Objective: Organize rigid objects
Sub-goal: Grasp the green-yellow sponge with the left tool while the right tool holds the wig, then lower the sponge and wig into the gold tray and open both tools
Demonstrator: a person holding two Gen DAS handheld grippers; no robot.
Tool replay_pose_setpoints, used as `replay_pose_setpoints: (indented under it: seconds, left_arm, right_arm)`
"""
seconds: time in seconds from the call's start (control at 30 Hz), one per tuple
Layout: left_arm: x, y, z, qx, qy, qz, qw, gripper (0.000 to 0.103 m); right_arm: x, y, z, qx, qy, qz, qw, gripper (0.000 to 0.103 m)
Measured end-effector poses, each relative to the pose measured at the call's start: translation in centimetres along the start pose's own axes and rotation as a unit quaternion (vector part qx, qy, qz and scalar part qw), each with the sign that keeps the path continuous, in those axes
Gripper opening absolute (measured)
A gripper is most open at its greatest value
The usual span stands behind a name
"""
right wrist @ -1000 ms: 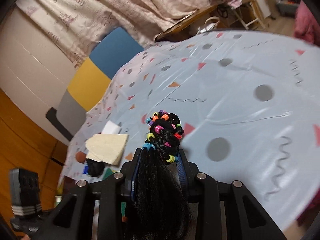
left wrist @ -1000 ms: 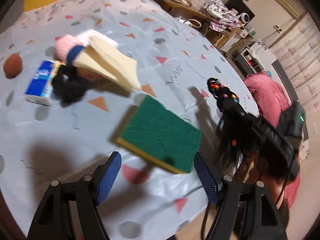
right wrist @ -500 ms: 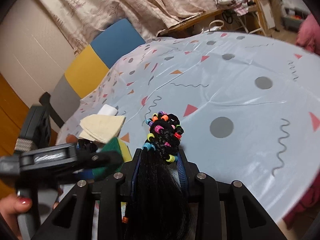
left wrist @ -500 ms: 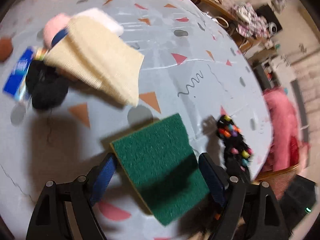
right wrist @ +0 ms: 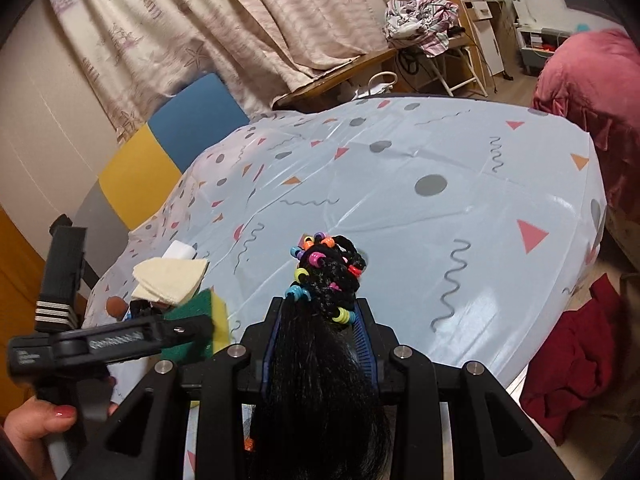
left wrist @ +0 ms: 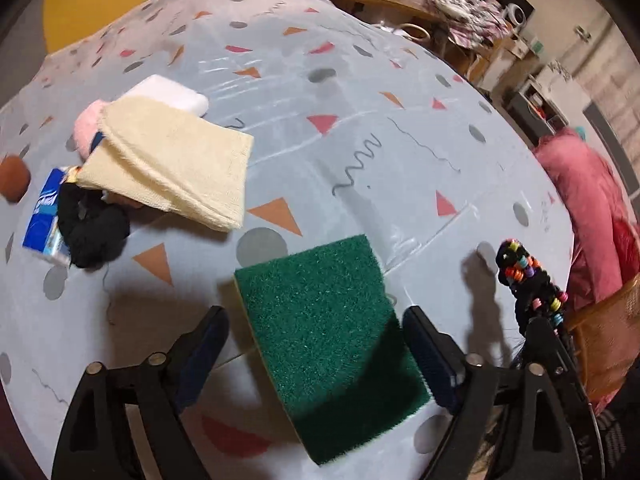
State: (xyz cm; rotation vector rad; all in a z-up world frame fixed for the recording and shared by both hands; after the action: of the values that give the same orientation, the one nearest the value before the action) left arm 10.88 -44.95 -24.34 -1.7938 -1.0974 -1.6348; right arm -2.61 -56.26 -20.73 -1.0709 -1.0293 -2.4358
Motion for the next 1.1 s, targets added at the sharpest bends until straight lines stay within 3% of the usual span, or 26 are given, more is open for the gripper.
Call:
replay_pose_setpoints:
  seconds: [0.1,0.17,0.23,0.27,0.33,0.47,0.67,0.97,1.1]
  left_arm:
    - [-0.3,0.2,0.4,0.004,-0.004,-0.012,0.9999,0.100]
    - [-0.2,0.0,0.5,-0.002,-0.018,-0.013,0.9998,0.097]
    - [-0.1,-0.3,0.8,-0.007,-0.042,-0.015,0.9990,0.077]
    - [0.2,-0.7,0.9,-0.005,-0.060,-0.015,0.9981,0.076]
    - [0.7,-1.4,1.5,-0.003,-0.057,-0.017,0.9982,0.073]
    - [1.3,-2.2,1.9,-0.006,-0.065,-0.023,0.9976,0.071]
    - [3.3,-4.7,5.6,0.035,-0.101,-0.039,0.9936,0.071]
    - [8.7,-7.5,12.5,0.063,-0.084,-0.099,0.9895,0.071]
    - [11.3,-9.4,17.5,0.099,-0.076,-0.124,0.9844,0.071]
  right_arm:
    - [-0.1,-0.5,0.9,0.007,0.007,0.003,1.000,0.034]
    - [0.0,-0.8,1.5,0.013,0.009,0.004,1.000,0.034]
    - [0.0,-1.0,2.1,0.017,0.013,0.004,1.000,0.034]
    - [0.0,-1.1,2.3,0.018,0.014,0.005,1.000,0.034]
    - [-0.1,-1.4,2.9,0.022,0.016,0.007,1.000,0.034]
    - [-0.1,-2.0,4.1,0.032,0.021,0.011,0.999,0.034]
    - [-0.6,-3.1,6.9,0.053,0.035,0.025,0.998,0.034]
    - [-2.3,-5.9,12.9,0.098,0.068,0.058,0.991,0.034]
    - [-2.7,-7.1,16.7,0.129,0.086,0.069,0.986,0.034]
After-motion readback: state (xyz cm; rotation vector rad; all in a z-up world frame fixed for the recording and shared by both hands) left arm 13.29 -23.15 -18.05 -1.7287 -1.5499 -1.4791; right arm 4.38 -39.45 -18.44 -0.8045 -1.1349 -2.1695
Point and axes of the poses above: each gripper's, at about its wrist camera, not at the fingertips, and x roughly against the way its jaws point, z to its left, y to its top, the point moved 10 cm from there along -x, roughly the way its jaws point, and after that the axes turned 12 degrees about z, right-handed, at the moved point
